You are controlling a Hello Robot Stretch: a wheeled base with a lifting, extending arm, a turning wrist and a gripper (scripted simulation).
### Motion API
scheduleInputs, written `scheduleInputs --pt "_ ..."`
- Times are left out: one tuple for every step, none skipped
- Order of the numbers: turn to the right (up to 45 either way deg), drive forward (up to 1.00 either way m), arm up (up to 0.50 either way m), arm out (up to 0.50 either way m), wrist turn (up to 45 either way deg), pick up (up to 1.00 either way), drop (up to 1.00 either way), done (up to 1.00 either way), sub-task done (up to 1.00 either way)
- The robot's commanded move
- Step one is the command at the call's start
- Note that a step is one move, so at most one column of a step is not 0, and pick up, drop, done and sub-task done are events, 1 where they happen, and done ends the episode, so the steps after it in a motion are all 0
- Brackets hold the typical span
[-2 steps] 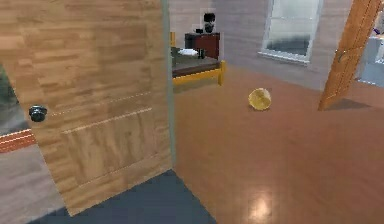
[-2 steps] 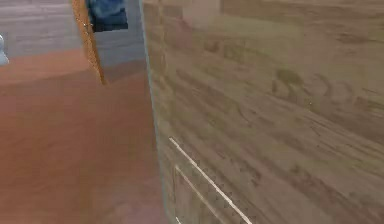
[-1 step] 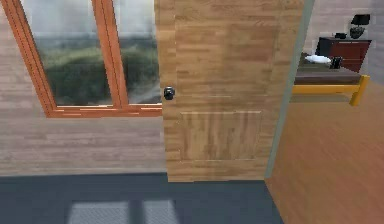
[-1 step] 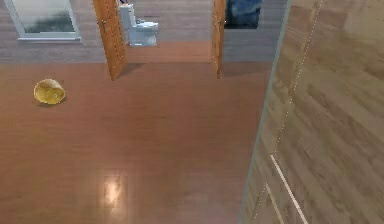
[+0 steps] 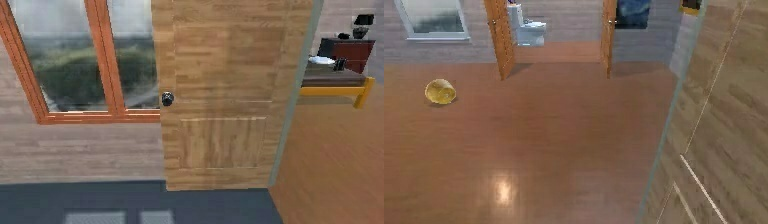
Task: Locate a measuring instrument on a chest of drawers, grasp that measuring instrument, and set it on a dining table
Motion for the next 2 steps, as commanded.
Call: scheduleInputs --pt "45.0 0.00 0.00 0.00 0.0 0.00 0.00 0.00 0.00" --pt "3.0 0.00 0.00 0.00 0.0 0.00 0.00 0.00 0.00"
